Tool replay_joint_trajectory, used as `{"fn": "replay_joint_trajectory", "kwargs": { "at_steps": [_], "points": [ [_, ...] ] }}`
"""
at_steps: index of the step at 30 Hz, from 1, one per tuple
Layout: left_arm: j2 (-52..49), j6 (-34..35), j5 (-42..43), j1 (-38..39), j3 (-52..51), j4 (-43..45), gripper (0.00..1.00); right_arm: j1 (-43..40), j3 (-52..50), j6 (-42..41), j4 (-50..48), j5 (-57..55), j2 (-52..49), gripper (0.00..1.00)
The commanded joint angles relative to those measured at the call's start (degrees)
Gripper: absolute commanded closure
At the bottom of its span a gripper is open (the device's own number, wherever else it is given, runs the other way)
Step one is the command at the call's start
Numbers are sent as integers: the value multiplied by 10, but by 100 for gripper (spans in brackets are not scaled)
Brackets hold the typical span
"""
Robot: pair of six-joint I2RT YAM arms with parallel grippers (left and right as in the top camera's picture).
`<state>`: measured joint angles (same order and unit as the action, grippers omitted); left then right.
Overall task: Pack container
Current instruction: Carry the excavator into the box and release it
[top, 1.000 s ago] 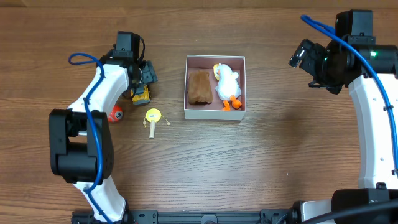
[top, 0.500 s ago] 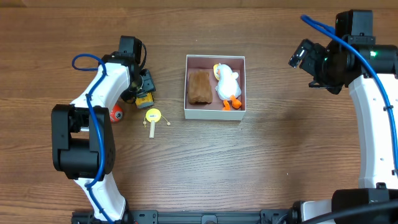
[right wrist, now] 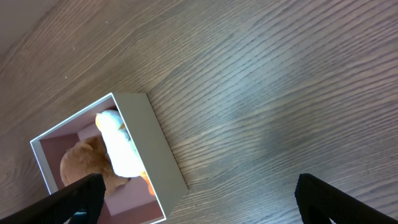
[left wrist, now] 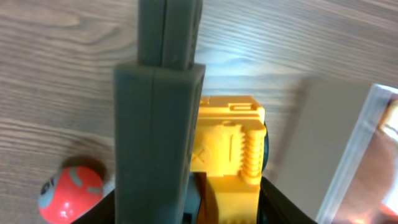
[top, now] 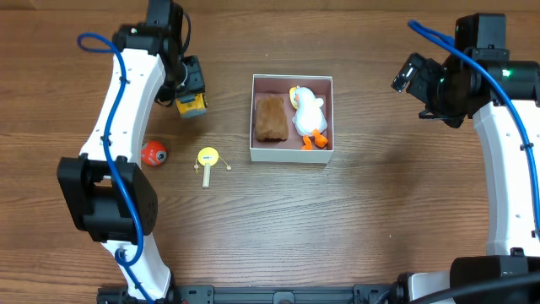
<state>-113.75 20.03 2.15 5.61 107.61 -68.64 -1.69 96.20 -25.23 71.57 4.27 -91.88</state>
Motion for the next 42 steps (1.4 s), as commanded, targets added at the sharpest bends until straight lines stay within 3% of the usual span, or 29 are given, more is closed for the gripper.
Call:
{"fn": "replay_joint_trajectory", "kwargs": {
  "at_steps": [1, 5, 7, 11, 16, 23, 29, 35, 41, 42],
  "points": [
    [0, -80, 82, 45, 110, -43, 96, 0, -3, 2, -3, -3, 1, 0],
    [0, -203, 77, 119, 177, -76, 96, 0, -3, 2, -3, -3, 1, 0],
    [-3, -285, 36, 179, 177, -71, 96, 0, -3, 2, -3, -3, 1, 0],
    [-22, -290, 24, 235, 170, -44, 96, 0, -3, 2, -3, -3, 1, 0],
    [-76, -388, 17, 257, 170, -36, 96, 0, -3, 2, 0, -3, 1, 0],
    [-165, -619, 83, 259, 170, -106, 96, 0, -3, 2, 3, -10, 1, 0],
    [-196, -725, 109, 275, 170, -139, 96, 0, -3, 2, 5, -12, 1, 0],
    [-197, -732, 110, 290, 158, -140, 96, 0, -3, 2, 4, -12, 1, 0],
    [-197, -710, 109, 290, 142, -131, 86, 0, -3, 2, 8, -12, 1, 0],
    [-197, -702, 107, 290, 143, -129, 78, 0, -3, 2, 8, -12, 1, 0]
  ]
}}
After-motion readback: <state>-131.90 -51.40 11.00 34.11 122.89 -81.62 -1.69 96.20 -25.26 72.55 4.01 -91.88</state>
